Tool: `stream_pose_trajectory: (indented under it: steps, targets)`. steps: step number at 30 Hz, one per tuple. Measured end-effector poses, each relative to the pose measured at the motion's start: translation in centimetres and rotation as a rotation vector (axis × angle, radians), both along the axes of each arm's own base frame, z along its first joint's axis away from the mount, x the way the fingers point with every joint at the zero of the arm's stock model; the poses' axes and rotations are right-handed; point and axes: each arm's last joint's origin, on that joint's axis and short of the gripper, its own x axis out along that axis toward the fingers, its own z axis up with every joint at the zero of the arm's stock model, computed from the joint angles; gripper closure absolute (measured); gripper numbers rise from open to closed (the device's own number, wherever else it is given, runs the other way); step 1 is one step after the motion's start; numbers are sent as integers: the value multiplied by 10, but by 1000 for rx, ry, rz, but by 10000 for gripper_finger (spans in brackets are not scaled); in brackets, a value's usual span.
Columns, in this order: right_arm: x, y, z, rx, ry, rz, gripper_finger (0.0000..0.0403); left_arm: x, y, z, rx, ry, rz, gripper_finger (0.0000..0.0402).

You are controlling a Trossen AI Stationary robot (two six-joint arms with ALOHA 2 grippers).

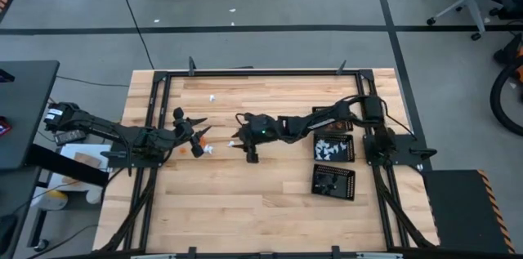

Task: Sort Halloween decoration
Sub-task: Put the white ghost toy into the center black bin

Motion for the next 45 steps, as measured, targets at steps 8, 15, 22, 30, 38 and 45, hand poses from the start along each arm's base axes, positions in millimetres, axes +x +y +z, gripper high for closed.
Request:
stream_pose_trajectory:
  steps: [8,15,22,30,38,45]
  targets:
    - [15,-13,-51,27,-107,41,195,0,0,1,5,-4,-1,260]
    - [34,-26,-65,2,-139,47,161,0,0,0,6,-1,-1,260]
    - [37,-42,-92,66,-110,112,181,0,0,0,8,0,-1,260]
    - [37,-42,-101,69,-100,152,255,0,0,0,10,2,-1,260]
    - [36,-44,-102,83,-92,174,334,0,0,0,21,10,-4,260]
    - [34,-48,-90,96,-63,155,350,0,0,0,21,9,-4,260]
